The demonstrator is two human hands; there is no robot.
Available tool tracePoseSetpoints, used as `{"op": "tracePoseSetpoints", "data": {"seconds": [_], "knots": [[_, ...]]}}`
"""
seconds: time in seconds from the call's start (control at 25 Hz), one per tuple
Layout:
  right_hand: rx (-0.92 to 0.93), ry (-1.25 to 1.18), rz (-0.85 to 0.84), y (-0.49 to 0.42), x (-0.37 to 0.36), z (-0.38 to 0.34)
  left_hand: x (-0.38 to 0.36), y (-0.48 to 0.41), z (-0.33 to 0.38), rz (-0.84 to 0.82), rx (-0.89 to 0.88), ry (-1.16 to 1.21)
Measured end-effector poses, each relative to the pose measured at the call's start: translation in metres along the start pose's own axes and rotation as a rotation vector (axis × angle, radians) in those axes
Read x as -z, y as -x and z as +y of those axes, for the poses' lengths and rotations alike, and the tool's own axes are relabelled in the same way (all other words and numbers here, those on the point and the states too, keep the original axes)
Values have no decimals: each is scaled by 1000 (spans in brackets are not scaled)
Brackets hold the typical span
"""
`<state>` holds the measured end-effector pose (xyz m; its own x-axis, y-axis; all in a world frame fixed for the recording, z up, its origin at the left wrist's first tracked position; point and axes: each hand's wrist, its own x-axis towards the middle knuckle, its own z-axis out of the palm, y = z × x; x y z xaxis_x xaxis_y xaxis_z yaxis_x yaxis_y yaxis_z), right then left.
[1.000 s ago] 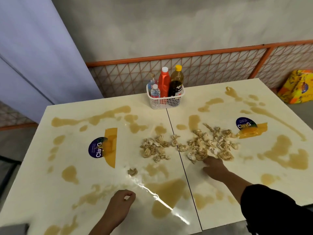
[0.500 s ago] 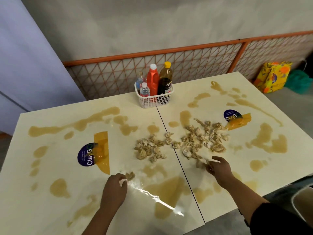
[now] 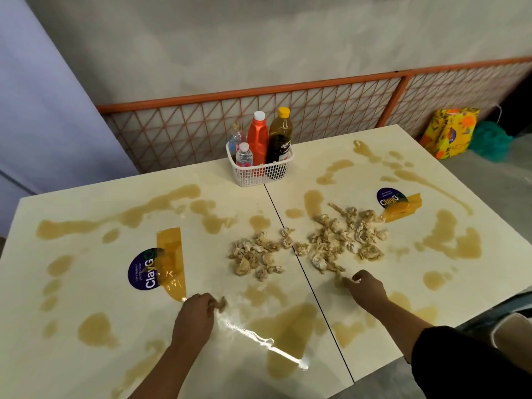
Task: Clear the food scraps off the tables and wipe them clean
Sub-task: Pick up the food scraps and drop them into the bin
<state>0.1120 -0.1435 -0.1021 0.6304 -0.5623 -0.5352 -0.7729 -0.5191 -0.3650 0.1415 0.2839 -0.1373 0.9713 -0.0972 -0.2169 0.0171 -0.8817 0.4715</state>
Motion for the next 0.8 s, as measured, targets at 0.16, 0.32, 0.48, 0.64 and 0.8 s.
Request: {"op": "tracePoseSetpoints", "data": {"seconds": [0.16, 0.32, 0.48, 0.64, 0.8], "knots": [[-96, 140, -50, -16, -21, -9, 22, 17, 10, 66, 91, 210], [-62, 186, -42, -24, -37, -21, 39, 43, 13, 88, 162, 264], [52, 174, -56, -20, -43, -27, 49, 63, 15, 91, 238, 323], [62, -242, -28, 6, -25, -22, 53, 73, 30, 97, 344, 546], [67, -741, -115, 34, 11, -13, 50, 76, 65, 32, 344, 779]]}}
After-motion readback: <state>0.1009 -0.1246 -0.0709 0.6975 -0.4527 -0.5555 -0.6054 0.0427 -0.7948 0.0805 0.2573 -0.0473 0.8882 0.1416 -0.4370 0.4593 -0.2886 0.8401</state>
